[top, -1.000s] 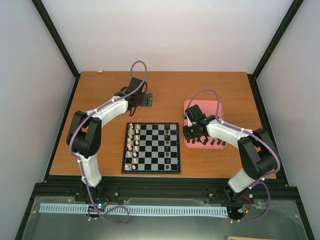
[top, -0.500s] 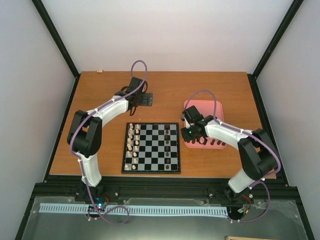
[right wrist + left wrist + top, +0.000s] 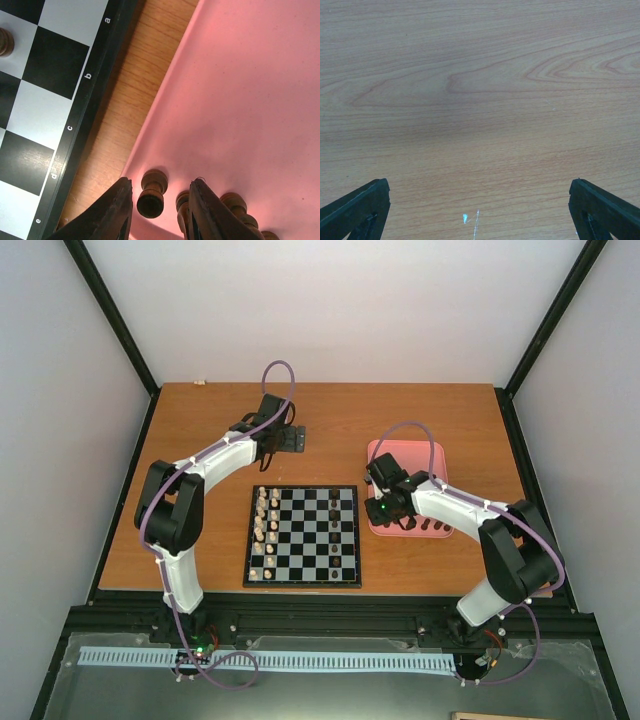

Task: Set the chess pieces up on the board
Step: Pick up the chess piece from the storage box, then place the chess piece on the chessboard.

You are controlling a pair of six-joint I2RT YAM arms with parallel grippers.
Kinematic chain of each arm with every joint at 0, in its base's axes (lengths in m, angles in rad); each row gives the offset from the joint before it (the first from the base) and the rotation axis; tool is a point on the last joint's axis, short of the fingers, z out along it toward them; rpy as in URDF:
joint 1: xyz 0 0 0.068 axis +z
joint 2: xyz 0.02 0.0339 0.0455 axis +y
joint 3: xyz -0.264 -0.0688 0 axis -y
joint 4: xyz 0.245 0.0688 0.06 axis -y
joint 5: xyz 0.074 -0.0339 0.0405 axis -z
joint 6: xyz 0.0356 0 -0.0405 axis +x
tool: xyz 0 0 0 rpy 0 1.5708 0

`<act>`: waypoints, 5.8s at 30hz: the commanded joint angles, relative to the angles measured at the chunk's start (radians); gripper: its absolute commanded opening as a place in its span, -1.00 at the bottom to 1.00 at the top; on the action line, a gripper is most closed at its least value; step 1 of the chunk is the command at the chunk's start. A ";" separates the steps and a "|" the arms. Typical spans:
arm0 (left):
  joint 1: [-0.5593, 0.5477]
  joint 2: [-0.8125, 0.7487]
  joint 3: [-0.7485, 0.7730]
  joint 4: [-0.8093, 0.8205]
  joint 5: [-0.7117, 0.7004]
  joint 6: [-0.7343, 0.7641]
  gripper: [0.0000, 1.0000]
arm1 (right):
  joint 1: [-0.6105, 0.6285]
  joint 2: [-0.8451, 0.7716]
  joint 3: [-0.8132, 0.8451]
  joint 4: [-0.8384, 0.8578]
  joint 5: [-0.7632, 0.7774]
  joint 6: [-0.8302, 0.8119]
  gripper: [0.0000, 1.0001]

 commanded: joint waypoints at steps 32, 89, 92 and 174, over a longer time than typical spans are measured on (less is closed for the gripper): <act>0.004 0.008 0.035 -0.011 -0.017 -0.014 0.99 | 0.026 0.038 0.048 -0.025 0.010 -0.039 -0.76; 0.004 0.003 0.031 -0.007 -0.026 -0.007 0.99 | 0.085 0.380 0.492 -0.079 0.068 -0.060 -0.76; 0.004 0.002 0.030 -0.007 -0.025 -0.008 0.99 | 0.095 0.366 0.483 -0.086 0.082 -0.056 -0.76; 0.004 -0.015 0.020 -0.005 -0.026 -0.006 0.99 | 0.127 0.364 0.484 -0.049 0.136 -0.045 -0.71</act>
